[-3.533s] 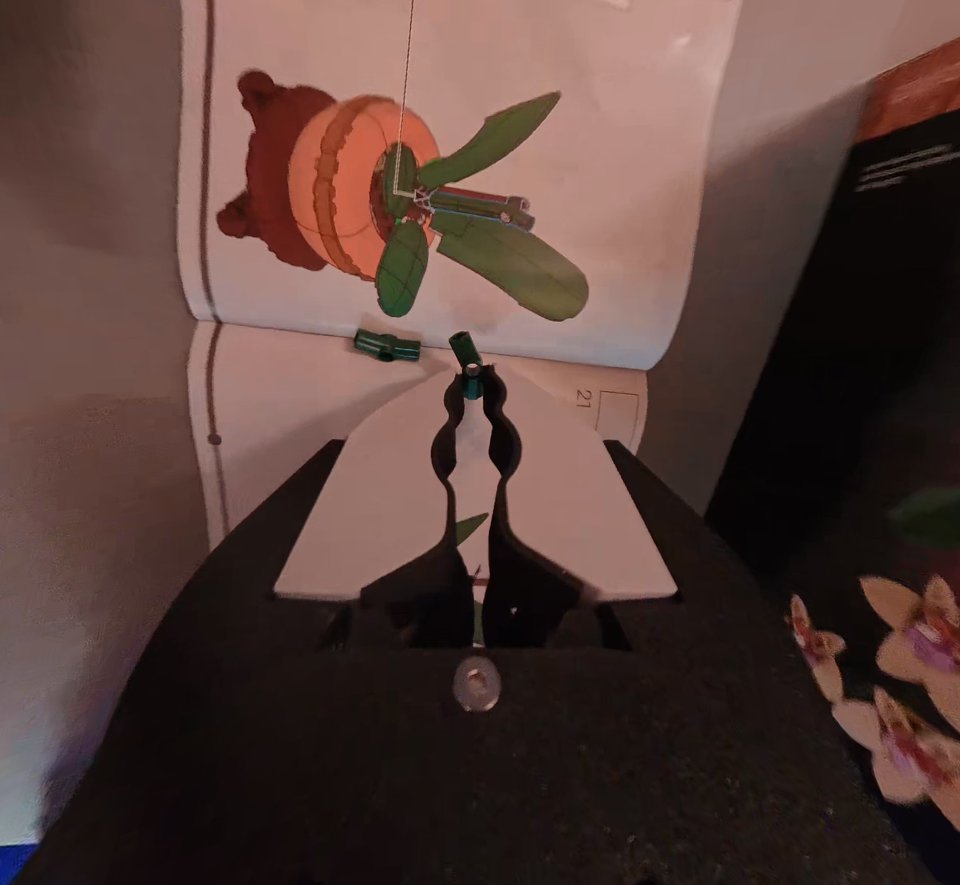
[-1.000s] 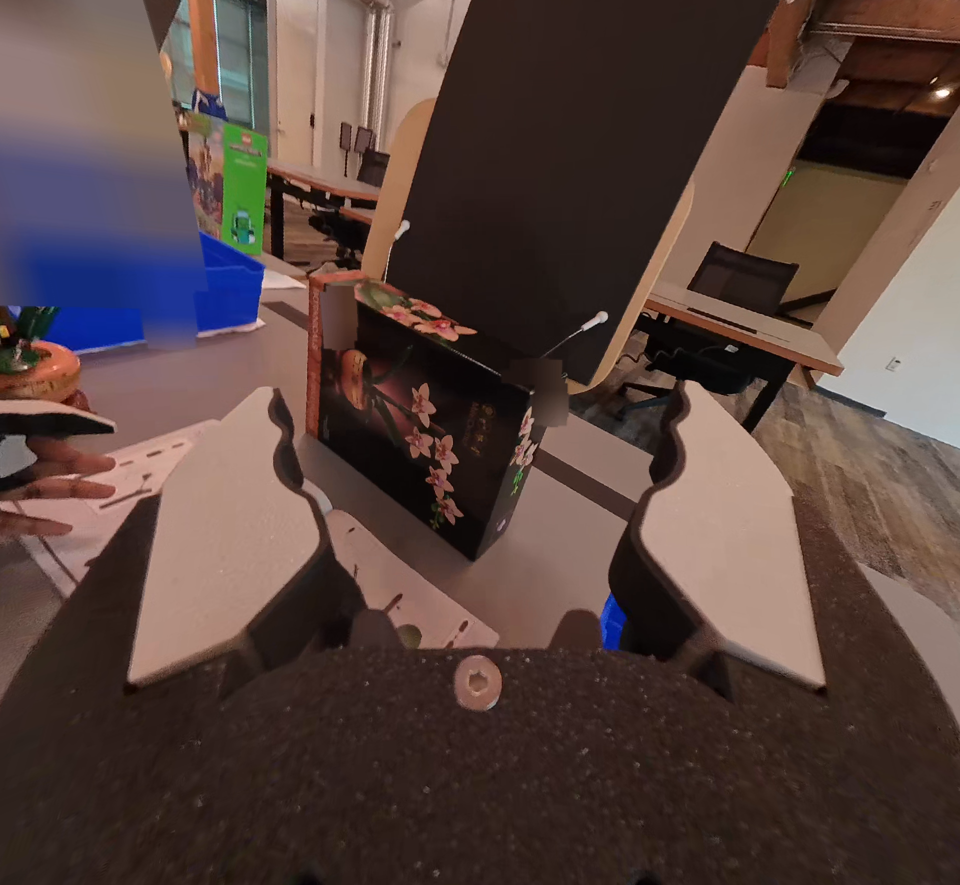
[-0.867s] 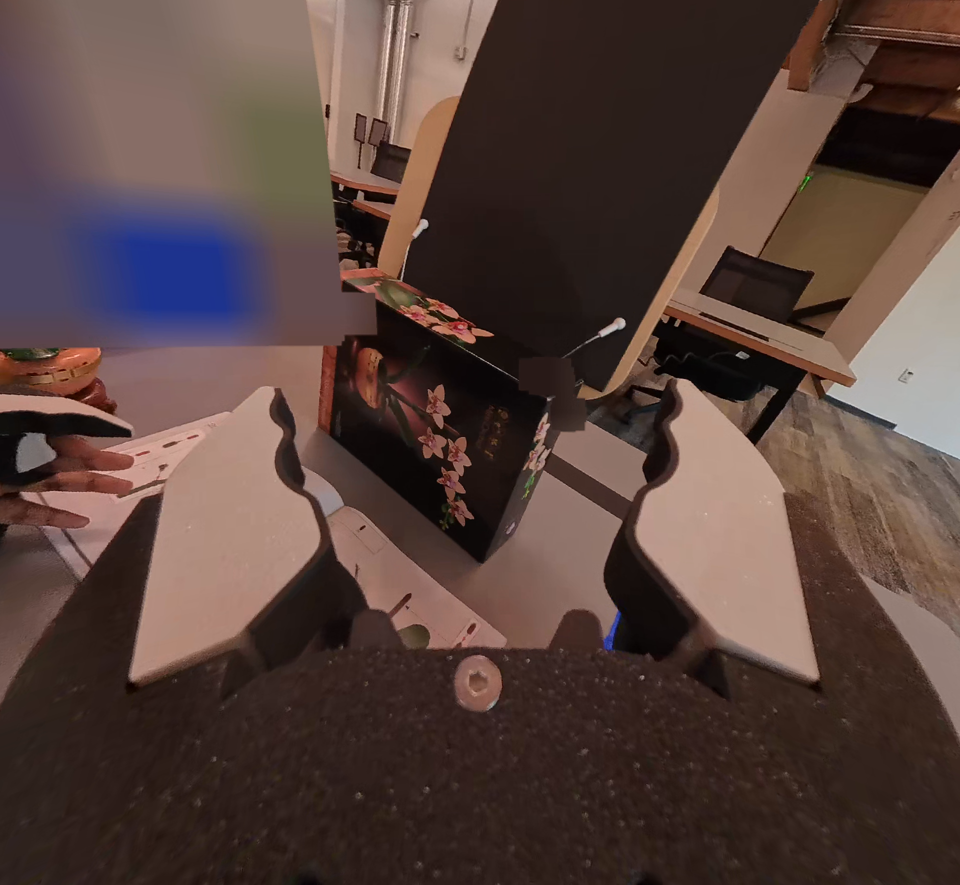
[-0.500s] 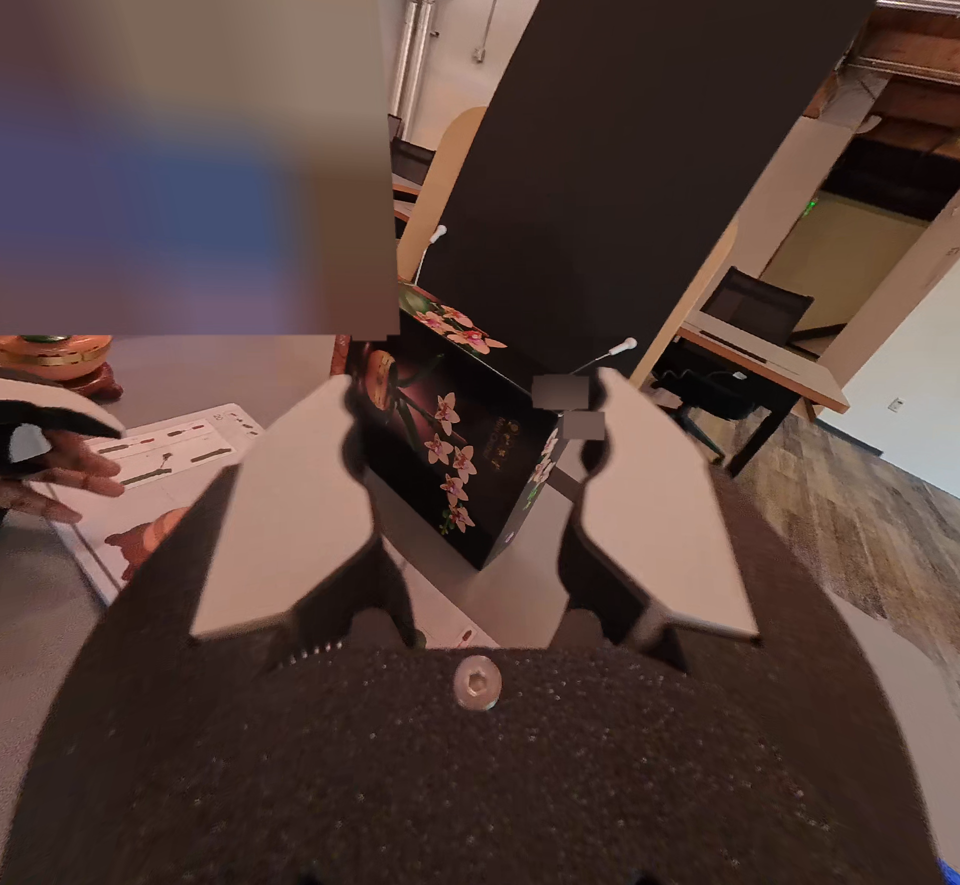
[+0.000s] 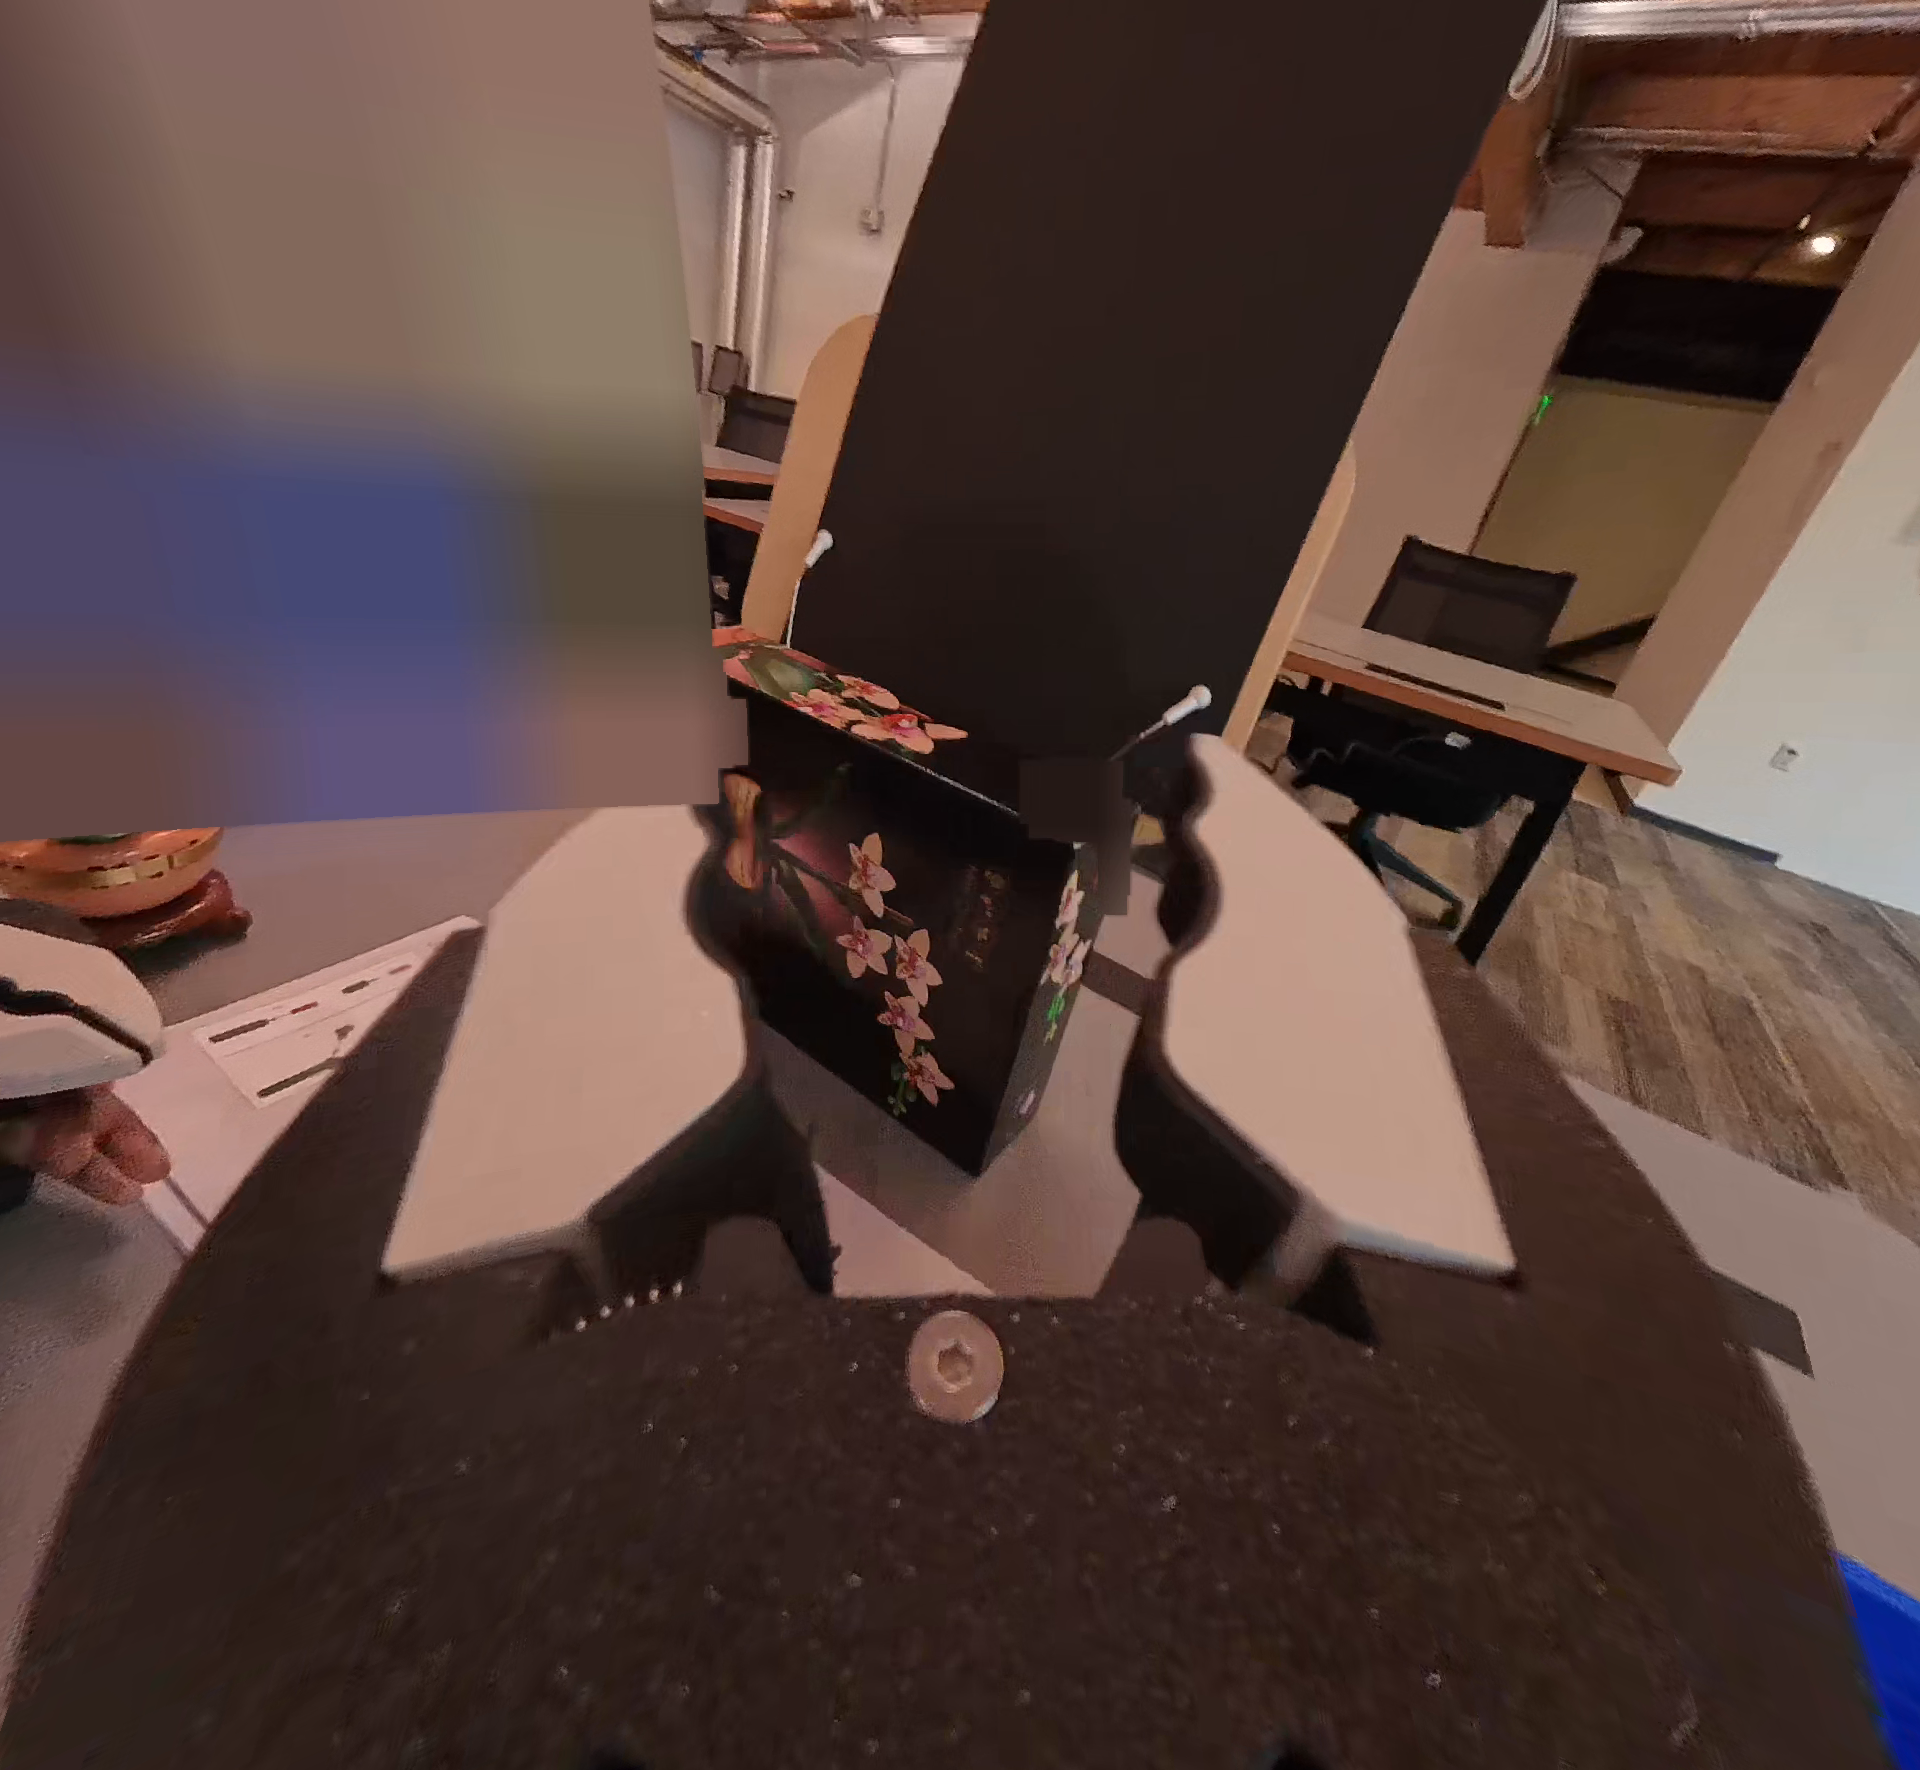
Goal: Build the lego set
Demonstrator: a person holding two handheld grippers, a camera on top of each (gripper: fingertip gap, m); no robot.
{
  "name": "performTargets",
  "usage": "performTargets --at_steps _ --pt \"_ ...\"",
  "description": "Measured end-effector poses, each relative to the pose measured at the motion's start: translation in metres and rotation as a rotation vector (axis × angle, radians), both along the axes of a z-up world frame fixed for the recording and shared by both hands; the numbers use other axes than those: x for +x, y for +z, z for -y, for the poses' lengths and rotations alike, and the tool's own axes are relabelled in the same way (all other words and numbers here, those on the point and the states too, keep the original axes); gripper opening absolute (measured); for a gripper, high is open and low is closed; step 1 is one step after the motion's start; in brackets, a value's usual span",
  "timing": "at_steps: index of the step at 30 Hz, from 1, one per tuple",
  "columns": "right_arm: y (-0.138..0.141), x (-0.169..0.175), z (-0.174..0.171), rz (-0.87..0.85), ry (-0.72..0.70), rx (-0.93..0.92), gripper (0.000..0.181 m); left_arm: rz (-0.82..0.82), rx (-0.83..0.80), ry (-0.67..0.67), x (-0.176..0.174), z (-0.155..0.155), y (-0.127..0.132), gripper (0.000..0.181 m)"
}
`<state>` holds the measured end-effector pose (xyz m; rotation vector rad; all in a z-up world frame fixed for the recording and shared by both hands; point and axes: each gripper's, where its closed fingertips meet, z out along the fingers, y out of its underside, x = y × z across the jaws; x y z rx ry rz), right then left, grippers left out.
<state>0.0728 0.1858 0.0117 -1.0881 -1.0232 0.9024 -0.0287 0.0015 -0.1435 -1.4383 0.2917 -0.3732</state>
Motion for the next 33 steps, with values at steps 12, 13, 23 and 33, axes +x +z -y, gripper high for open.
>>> performTargets --at_steps 12,13,23,33 --pt "-0.006 0.011 -0.005 0.025 -0.055 0.008 0.081 0.046 -0.012 0.019 -0.006 -0.002 0.000 0.000" --pt "-0.008 0.013 -0.004 0.043 -0.052 0.024 0.043 0.049 -0.013 0.020 -0.007 -0.002 0.000 0.000" --pt "-0.019 0.023 -0.002 0.080 -0.061 0.011 0.063 0.061 -0.018 0.035 -0.010 -0.003 0.000 0.001" --pt "-0.031 0.024 0.012 0.149 0.024 -0.026 0.001 0.049 -0.020 0.033 -0.008 -0.003 -0.001 0.003"
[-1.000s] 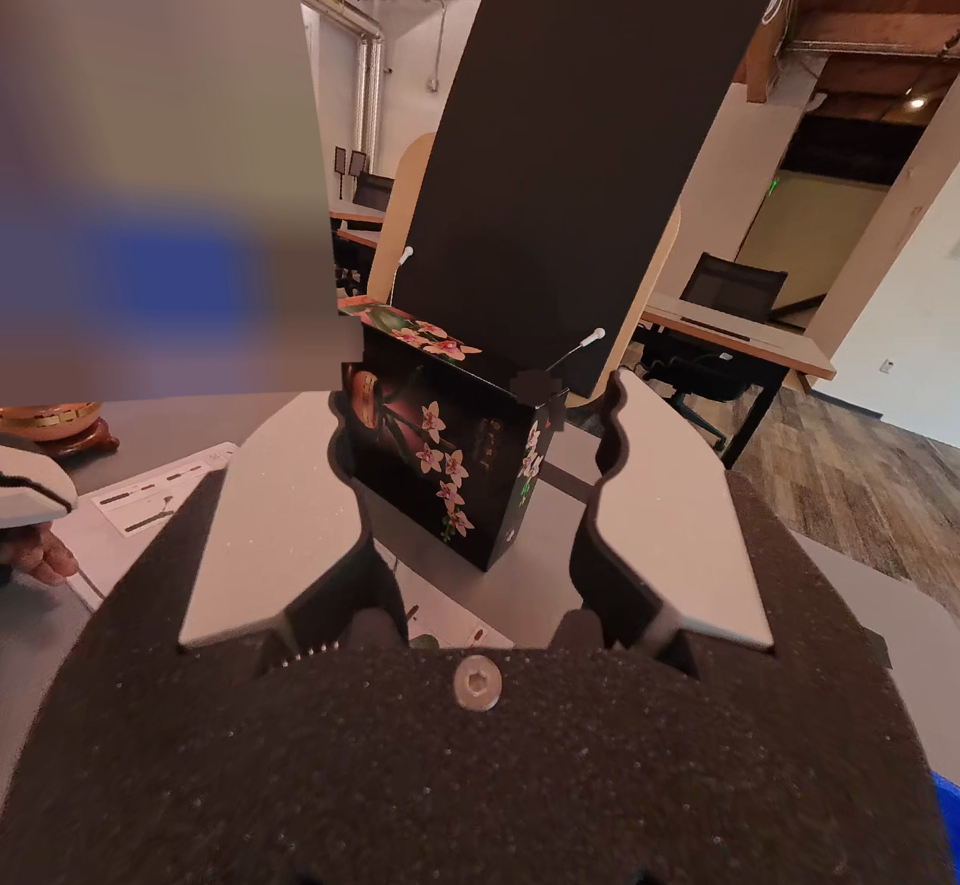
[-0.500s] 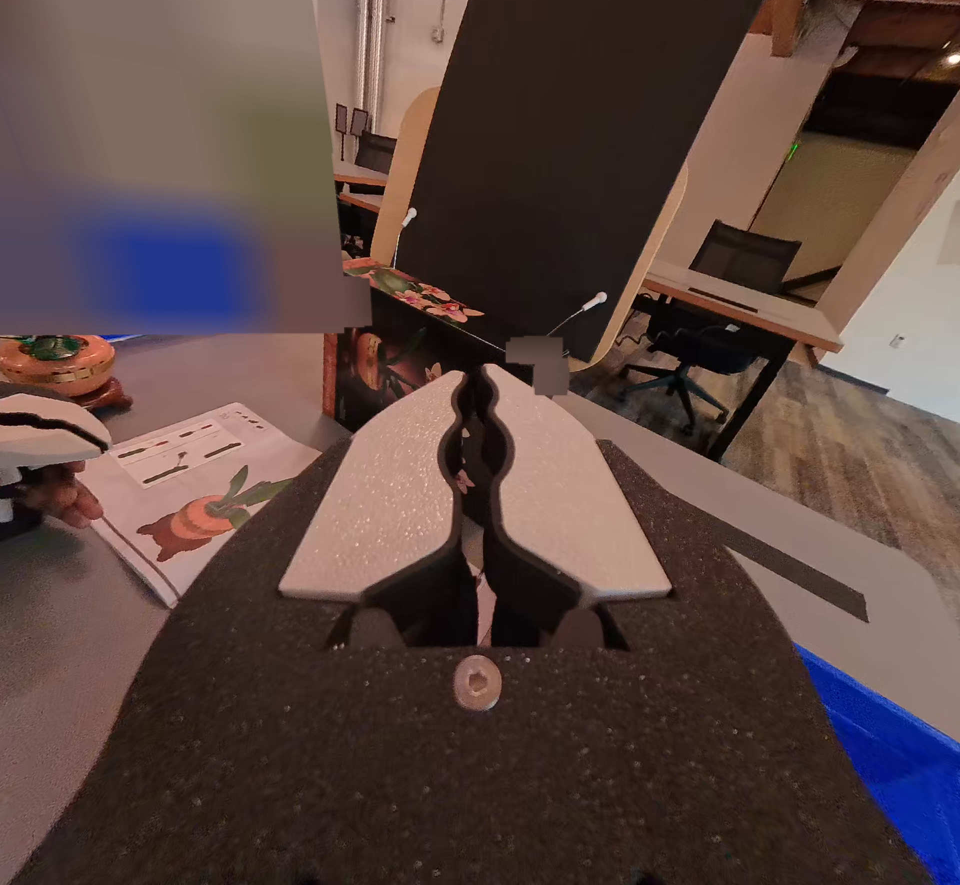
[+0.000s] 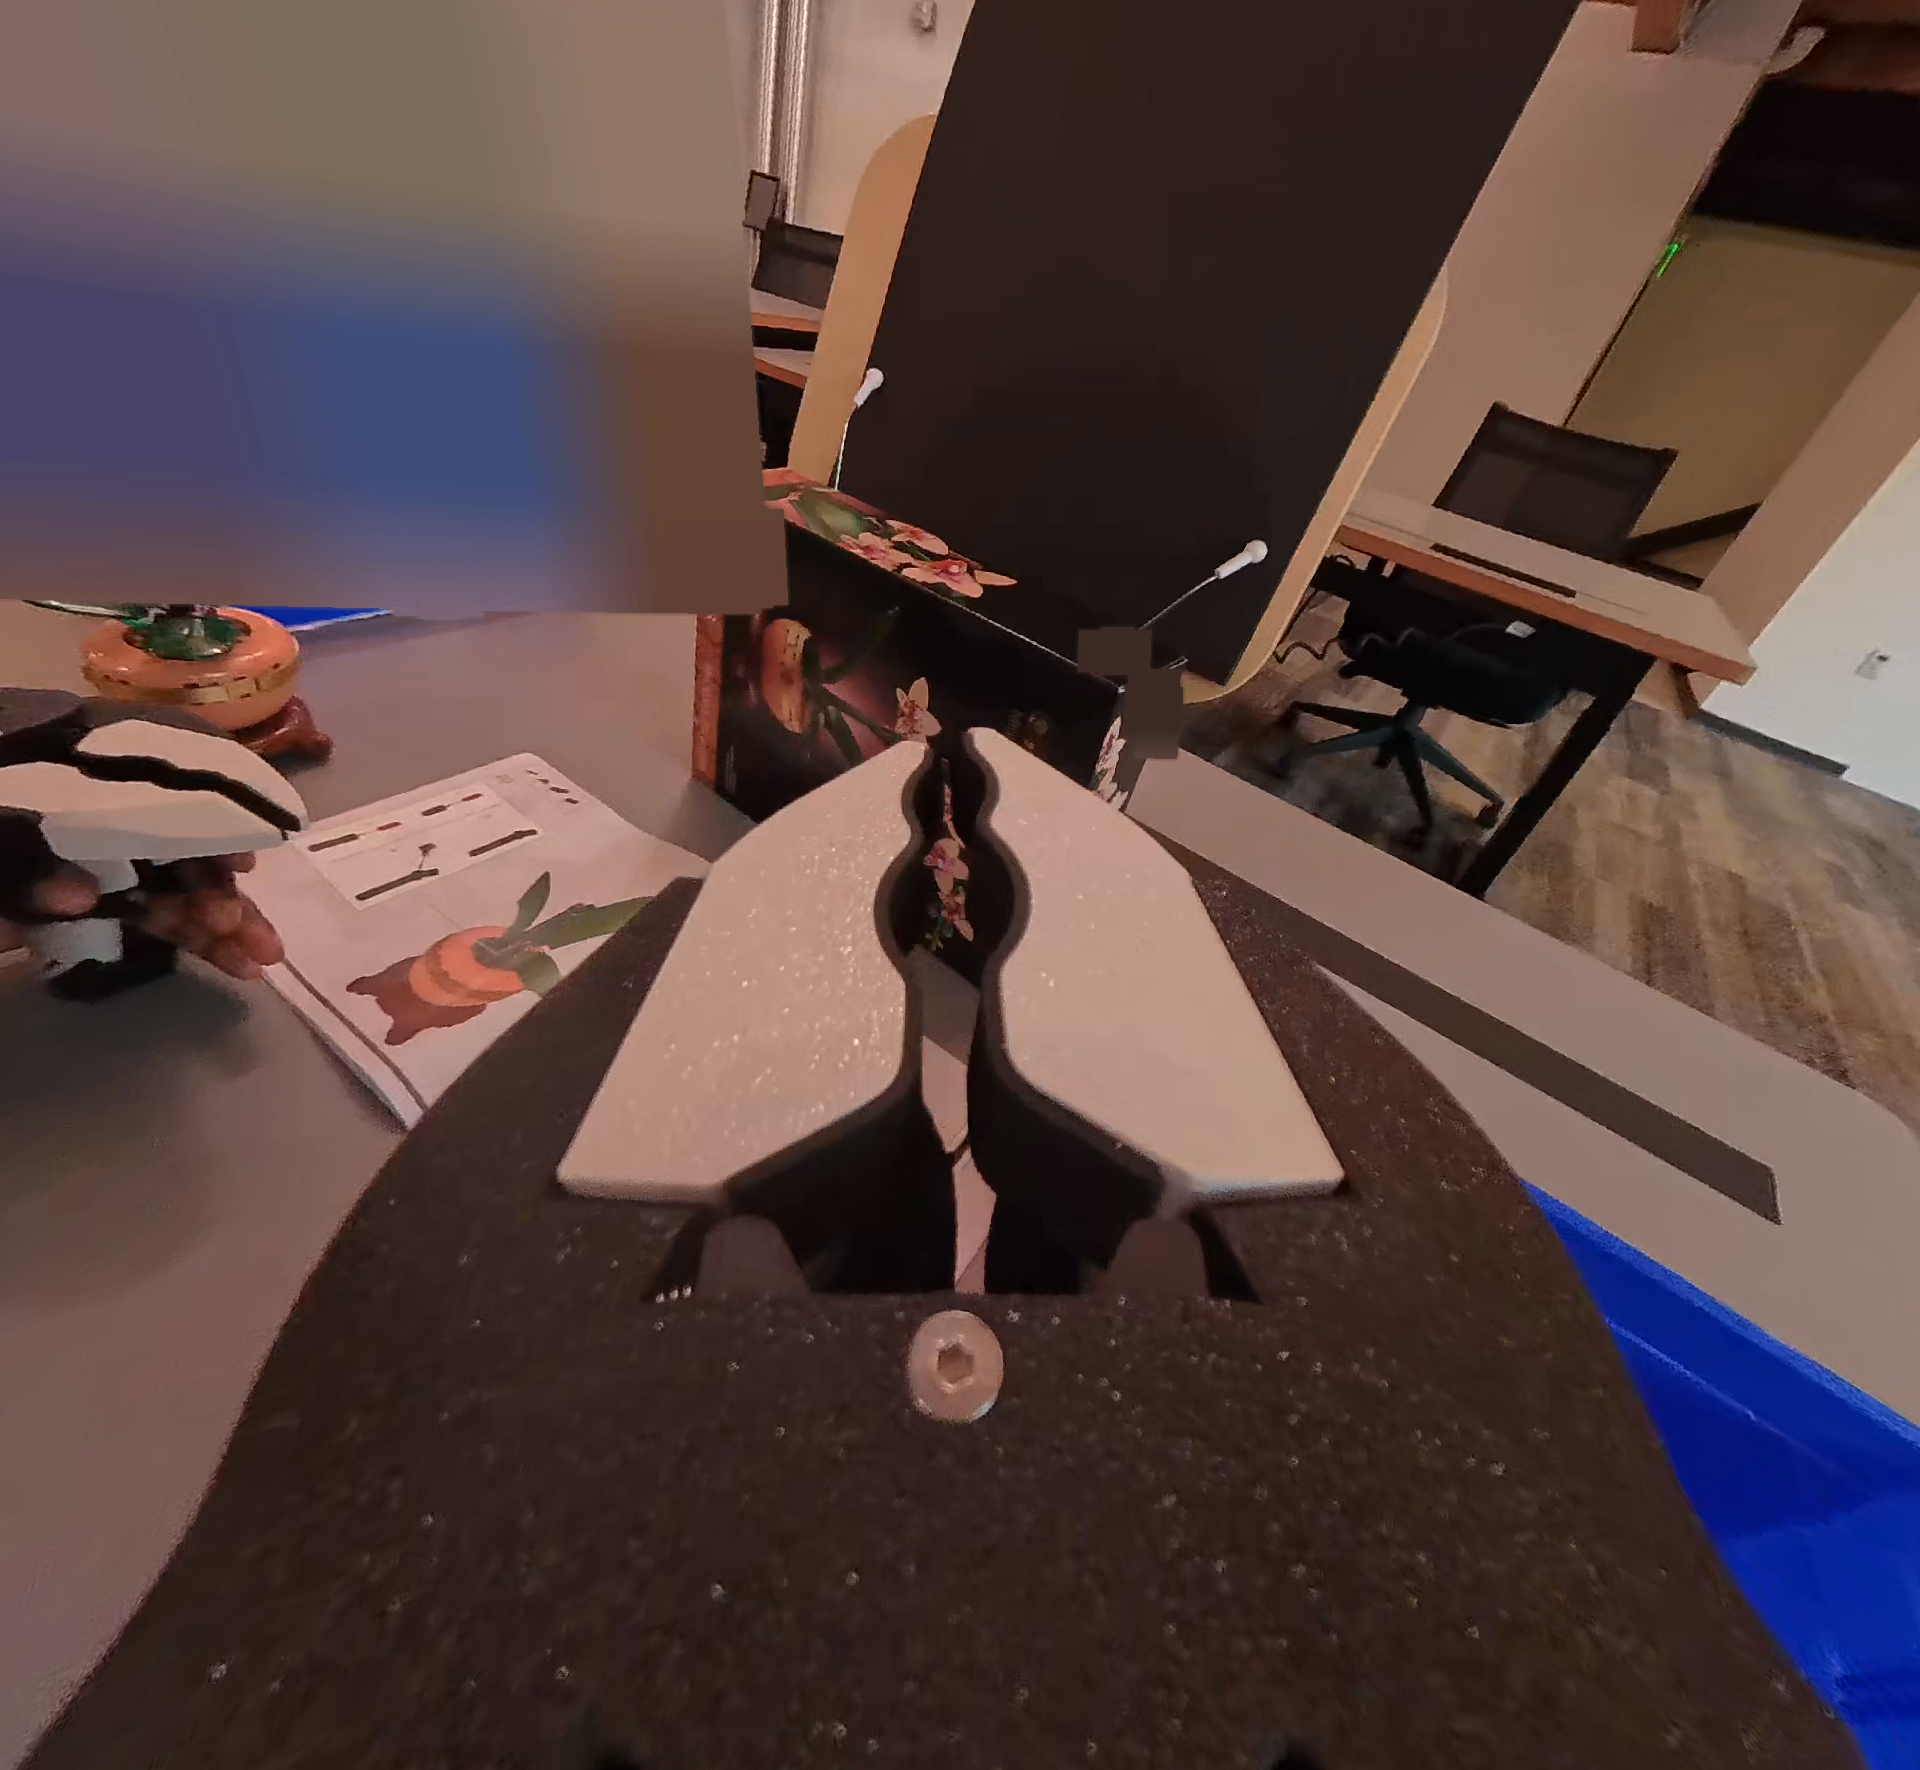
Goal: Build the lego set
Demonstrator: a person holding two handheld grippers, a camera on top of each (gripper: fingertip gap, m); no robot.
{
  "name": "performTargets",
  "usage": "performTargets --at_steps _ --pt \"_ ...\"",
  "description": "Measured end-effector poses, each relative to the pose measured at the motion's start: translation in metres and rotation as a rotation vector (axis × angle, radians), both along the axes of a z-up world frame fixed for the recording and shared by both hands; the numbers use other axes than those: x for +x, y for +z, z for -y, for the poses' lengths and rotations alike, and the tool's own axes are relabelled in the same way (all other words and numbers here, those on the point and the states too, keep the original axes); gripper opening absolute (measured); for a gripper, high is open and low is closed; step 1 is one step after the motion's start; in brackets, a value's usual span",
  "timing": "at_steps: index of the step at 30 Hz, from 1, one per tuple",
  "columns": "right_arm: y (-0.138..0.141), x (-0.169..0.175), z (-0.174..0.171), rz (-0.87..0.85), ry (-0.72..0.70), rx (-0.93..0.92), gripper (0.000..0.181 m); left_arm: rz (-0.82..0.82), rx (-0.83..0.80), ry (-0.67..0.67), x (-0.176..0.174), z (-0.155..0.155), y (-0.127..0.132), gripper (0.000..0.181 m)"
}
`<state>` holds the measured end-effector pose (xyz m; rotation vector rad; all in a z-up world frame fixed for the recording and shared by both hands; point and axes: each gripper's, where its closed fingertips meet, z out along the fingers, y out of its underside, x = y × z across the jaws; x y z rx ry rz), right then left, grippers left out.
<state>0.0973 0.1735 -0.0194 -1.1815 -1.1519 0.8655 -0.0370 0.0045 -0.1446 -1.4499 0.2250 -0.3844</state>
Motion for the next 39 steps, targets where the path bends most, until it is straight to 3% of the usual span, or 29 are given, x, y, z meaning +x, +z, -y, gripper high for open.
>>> performTargets --at_steps 2,5,6,7,8,9,10,13,15,18,21,23,24,25,26,27,28,30,33,35,36,37,38,39 --pt "-0.001 -0.001 0.000 -0.004 -0.009 0.028 0.010 -0.005 0.000 -0.002 0.001 0.000 0.000 0.003" --pt "-0.002 -0.006 0.005 -0.016 -0.002 0.053 0.053 -0.008 -0.001 -0.004 0.001 0.000 0.000 0.004" --pt "-0.003 -0.009 0.008 -0.010 0.009 0.055 0.059 -0.008 -0.001 -0.004 0.001 0.000 0.000 0.005" --pt "-0.004 -0.013 0.012 0.000 0.026 0.057 0.058 -0.009 0.000 -0.005 0.001 0.000 0.000 0.006" --pt "-0.005 -0.016 0.017 0.006 0.050 0.058 0.046 -0.009 0.002 -0.007 0.002 0.000 0.000 0.008" --pt "-0.007 -0.020 0.023 0.008 0.082 0.053 0.017 -0.010 0.003 -0.009 0.002 0.000 0.000 0.010" --pt "-0.008 -0.025 0.030 0.001 0.121 0.025 0.001 -0.011 0.006 -0.012 0.003 0.001 0.000 0.012" --pt "-0.017 -0.047 0.047 -0.045 0.210 -0.128 0.001 -0.010 0.016 -0.028 0.006 0.001 0.001 0.018" --pt "-0.026 -0.066 0.056 -0.106 0.252 -0.162 0.019 -0.007 0.025 -0.045 0.009 0.002 0.003 0.024" --pt "-0.050 -0.101 0.066 -0.108 0.288 -0.204 0.062 0.009 0.053 -0.073 0.013 0.006 0.007 0.034" --pt "-0.073 -0.134 0.072 -0.045 0.307 -0.231 0.071 0.048 0.066 -0.072 0.011 0.007 0.011 0.046" --pt "-0.084 -0.151 0.075 -0.006 0.323 -0.243 0.067 0.085 0.073 -0.070 0.008 0.008 0.014 0.049" --pt "-0.089 -0.157 0.076 0.020 0.322 -0.249 0.047 0.102 0.075 -0.070 0.006 0.008 0.015 0.049" --pt "-0.093 -0.161 0.077 0.050 0.332 -0.244 0.013 0.116 0.077 -0.064 0.003 0.009 0.016 0.043" --pt "-0.096 -0.164 0.082 0.077 0.366 -0.242 0.003 0.123 0.078 -0.051 0.000 0.009 0.016 0.025" --pt "-0.097 -0.166 0.087 0.094 0.399 -0.252 0.003 0.124 0.075 -0.041 -0.003 0.009 0.016 0.005" --pt "-0.097 -0.167 0.090 0.103 0.419 -0.262 0.002 0.119 0.065 -0.048 -0.004 0.010 0.014 0.000" --pt "-0.094 -0.164 0.093 0.113 0.441 -0.266 0.006 0.093 0.036 -0.078 0.000 0.012 0.009 0.000" --pt "-0.078 -0.148 0.095 0.138 0.455 -0.250 0.043 0.051 0.050 -0.049 0.000 0.011 0.009 0.002" --pt "-0.069 -0.128 0.095 0.206 0.460 -0.189 0.053 0.065 0.069 -0.035 -0.003 0.011 0.012 0.009" --pt "-0.064 -0.115 0.091 0.244 0.443 -0.130 0.045 0.083 0.069 -0.037 -0.004 0.011 0.012 0.012" --pt "-0.058 -0.099 0.083 0.275 0.402 -0.052 0.014 0.099 0.065 -0.042 -0.005 0.011 0.013 0.014" --pt "-0.047 -0.082 0.072 0.281 0.350 0.019 0.001 0.107 0.061 -0.045 -0.005 0.012 0.013 0.014" --pt "-0.035 -0.064 0.060 0.278 0.288 0.055 0.000 0.104 0.061 -0.046 -0.005 0.012 0.013 0.010"
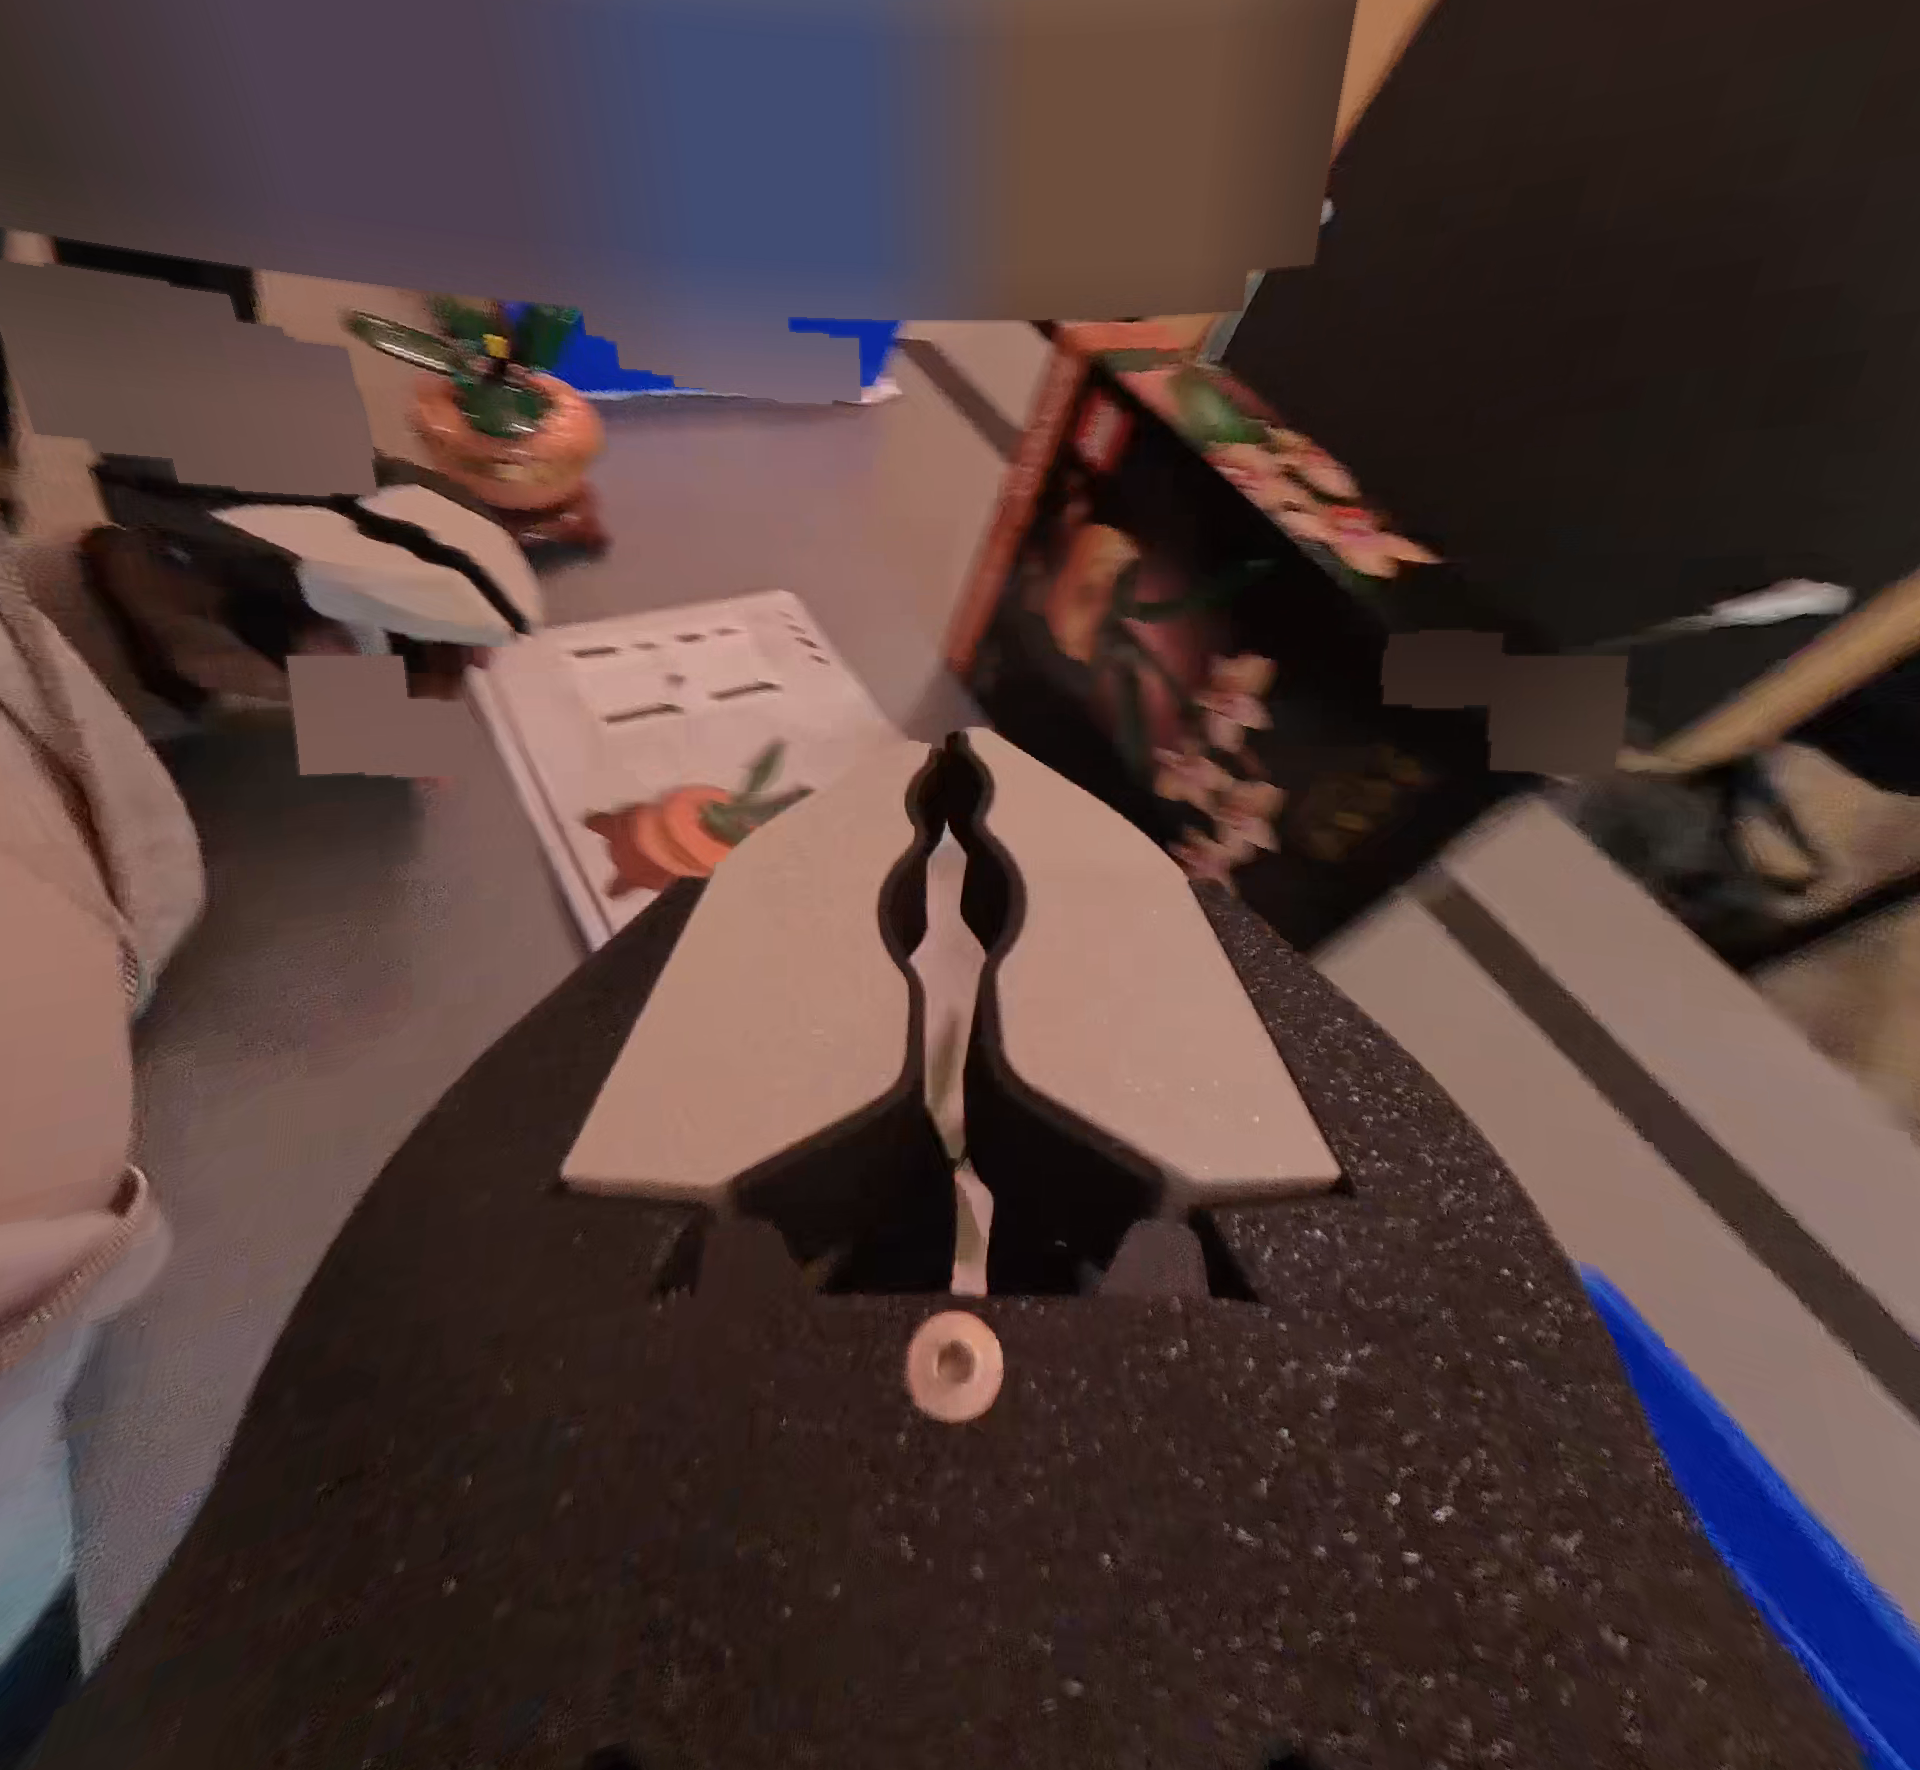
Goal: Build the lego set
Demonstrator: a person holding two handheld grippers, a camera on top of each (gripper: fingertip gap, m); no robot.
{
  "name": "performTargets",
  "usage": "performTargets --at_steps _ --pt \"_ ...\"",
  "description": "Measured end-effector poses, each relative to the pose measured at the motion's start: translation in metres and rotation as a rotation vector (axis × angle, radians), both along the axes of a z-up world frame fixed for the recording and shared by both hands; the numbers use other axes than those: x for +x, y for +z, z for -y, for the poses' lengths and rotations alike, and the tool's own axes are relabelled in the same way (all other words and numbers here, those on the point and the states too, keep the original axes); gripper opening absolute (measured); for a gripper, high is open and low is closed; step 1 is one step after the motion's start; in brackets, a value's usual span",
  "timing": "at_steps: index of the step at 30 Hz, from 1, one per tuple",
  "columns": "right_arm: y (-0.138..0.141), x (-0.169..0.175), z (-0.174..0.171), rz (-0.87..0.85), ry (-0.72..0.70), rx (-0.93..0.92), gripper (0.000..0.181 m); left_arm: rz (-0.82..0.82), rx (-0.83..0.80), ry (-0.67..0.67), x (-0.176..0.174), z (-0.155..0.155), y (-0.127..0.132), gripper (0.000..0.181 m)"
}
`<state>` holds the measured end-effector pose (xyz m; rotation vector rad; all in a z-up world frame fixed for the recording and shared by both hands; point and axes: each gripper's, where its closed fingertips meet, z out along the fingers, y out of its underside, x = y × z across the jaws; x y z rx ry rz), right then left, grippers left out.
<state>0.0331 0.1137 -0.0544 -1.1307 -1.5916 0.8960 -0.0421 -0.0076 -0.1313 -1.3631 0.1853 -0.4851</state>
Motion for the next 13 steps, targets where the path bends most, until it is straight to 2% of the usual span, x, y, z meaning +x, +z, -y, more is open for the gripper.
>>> performTargets --at_steps 1,3,5,7,9,10,11,13 --pt "0.011 0.021 -0.012 0.002 -0.051 0.022 0.000 -0.013 0.000 -0.006 0.001 0.000 0.000 0.001" --pt "0.029 0.067 -0.038 0.010 -0.159 0.057 0.003 -0.061 -0.023 -0.044 0.009 -0.001 -0.003 0.000" --pt "0.034 0.116 -0.059 0.051 -0.245 0.099 0.013 -0.119 -0.054 -0.019 0.011 -0.012 -0.005 0.000" --pt "0.023 0.163 -0.081 0.144 -0.321 0.109 0.027 -0.126 -0.056 0.001 0.015 -0.026 0.004 0.000" --pt "0.001 0.205 -0.099 0.252 -0.368 0.114 0.032 -0.078 -0.041 -0.039 0.029 -0.039 0.019 0.002" --pt "-0.009 0.223 -0.107 0.301 -0.383 0.122 0.026 -0.048 -0.037 -0.072 0.038 -0.046 0.025 0.006" --pt "-0.018 0.239 -0.113 0.339 -0.392 0.140 0.005 -0.024 -0.037 -0.106 0.047 -0.053 0.030 0.010" --pt "-0.031 0.259 -0.119 0.365 -0.387 0.139 0.003 -0.015 -0.044 -0.151 0.066 -0.067 0.035 0.014"
